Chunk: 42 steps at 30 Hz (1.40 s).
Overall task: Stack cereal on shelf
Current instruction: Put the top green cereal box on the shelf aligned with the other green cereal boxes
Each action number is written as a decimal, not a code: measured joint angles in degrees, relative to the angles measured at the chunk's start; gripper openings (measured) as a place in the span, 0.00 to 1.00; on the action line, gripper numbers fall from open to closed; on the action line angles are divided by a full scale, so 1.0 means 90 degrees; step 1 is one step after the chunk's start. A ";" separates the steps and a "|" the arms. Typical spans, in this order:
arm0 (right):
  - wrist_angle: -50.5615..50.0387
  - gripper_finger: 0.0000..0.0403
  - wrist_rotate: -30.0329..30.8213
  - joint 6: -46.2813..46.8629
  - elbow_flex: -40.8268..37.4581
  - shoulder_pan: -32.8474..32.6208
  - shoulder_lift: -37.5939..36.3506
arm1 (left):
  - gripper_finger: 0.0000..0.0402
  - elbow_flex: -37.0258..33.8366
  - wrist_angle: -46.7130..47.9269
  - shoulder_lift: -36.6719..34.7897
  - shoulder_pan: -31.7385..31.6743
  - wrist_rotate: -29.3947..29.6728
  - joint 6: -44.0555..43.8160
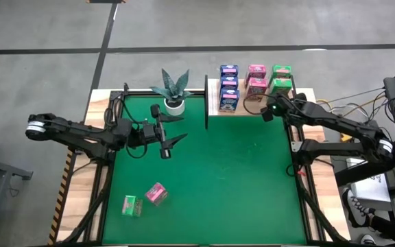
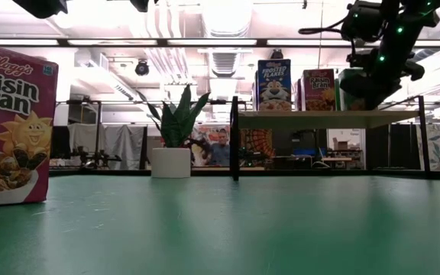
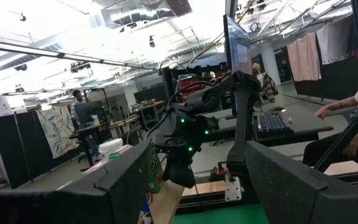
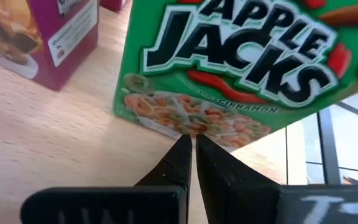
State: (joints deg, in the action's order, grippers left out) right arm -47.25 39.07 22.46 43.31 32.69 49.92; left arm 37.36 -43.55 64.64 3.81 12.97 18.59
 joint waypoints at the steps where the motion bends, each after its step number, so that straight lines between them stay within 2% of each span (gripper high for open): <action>1: 0.0004 0.03 0.0002 0.0000 0.0000 0.0002 0.0042 | 0.60 0.0000 0.0000 0.0000 0.0000 0.0000 -0.0002; 9: 0.0094 0.03 -0.0014 -0.0005 -0.0008 0.0005 0.0264 | 0.60 0.0000 -0.0007 0.0000 0.0000 -0.0001 0.0000; 12: -0.0113 0.03 -0.0301 0.0059 0.0067 -0.0002 0.0202 | 0.60 0.0000 -0.0007 0.0000 0.0000 0.0000 0.0000; 19: -0.1262 0.03 -0.1023 0.0509 0.1101 -0.0053 0.0024 | 0.60 0.0000 0.0002 0.0000 0.0000 0.0000 0.0049; 25: -0.1484 0.03 -0.1562 0.0519 0.2147 -0.0299 -0.0167 | 0.60 0.0000 0.0006 0.0000 -0.0005 0.0002 0.0049; 28: -0.1415 0.03 -0.1355 0.0510 0.2490 -0.0418 -0.0219 | 0.60 0.0000 0.0016 0.0000 -0.0024 0.0005 0.0049; 31: -0.1126 0.03 -0.0729 0.0460 0.2587 -0.0453 -0.0212 | 0.60 0.0000 0.0021 0.0000 -0.0036 0.0007 0.0049; 34: -0.0813 0.03 -0.0372 0.0401 0.2517 -0.0444 -0.0156 | 0.60 0.0000 0.0042 0.0000 -0.0036 0.0010 0.0049; 39: -0.0069 0.03 -0.0249 0.0238 0.2259 -0.0423 -0.0034 | 0.60 0.0000 0.0053 0.0000 -0.0036 0.0014 0.0049; 42: 0.0079 0.03 0.0291 0.0222 0.2127 -0.0423 0.0068 | 0.60 0.0000 0.0058 0.0000 -0.0036 0.0017 0.0049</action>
State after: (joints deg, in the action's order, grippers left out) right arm -46.53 41.69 24.46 62.45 28.88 50.52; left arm 37.36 -43.03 64.64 3.49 13.13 19.03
